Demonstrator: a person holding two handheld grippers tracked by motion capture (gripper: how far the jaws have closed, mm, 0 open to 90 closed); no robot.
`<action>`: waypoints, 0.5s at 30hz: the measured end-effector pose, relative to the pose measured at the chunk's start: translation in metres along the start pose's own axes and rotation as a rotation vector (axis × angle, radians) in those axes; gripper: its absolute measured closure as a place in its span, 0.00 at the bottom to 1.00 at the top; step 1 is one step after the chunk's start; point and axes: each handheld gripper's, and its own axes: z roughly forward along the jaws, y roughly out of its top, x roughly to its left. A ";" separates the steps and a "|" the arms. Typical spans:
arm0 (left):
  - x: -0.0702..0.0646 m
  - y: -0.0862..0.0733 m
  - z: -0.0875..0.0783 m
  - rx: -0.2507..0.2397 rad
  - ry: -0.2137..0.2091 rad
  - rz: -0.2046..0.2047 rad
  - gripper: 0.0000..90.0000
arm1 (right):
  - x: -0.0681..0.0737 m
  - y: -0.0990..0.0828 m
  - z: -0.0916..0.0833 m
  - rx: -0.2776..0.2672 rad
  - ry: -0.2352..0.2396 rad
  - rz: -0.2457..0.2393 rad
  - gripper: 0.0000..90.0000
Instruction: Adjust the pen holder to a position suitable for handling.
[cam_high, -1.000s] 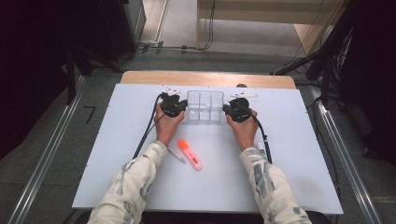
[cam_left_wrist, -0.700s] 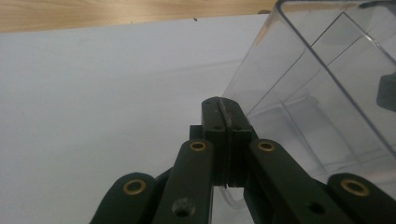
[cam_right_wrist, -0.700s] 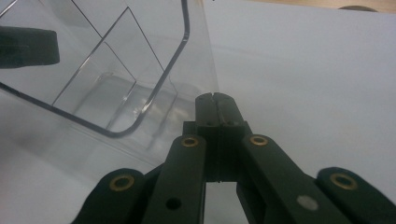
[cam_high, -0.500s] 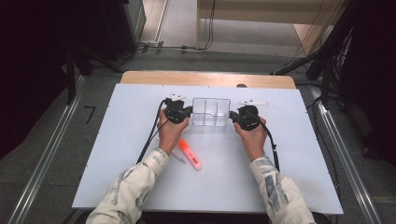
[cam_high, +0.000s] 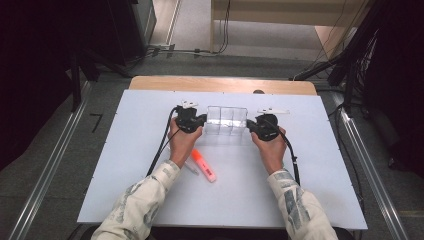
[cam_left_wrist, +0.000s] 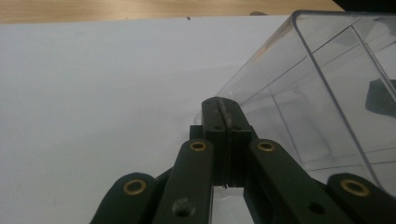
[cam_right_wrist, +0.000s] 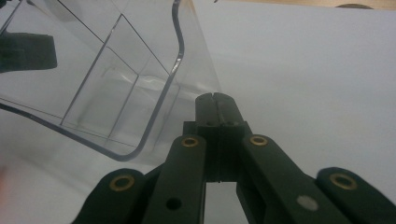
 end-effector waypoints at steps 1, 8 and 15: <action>0.000 0.000 0.001 -0.002 0.001 -0.004 1.00 | 0.000 0.000 0.001 -0.001 -0.004 0.002 0.98; 0.002 0.000 0.012 0.020 0.015 -0.002 1.00 | -0.004 0.000 0.012 0.006 -0.019 0.011 0.98; -0.011 -0.001 0.016 0.044 -0.016 0.012 1.00 | -0.014 -0.004 0.008 0.025 -0.045 0.017 0.98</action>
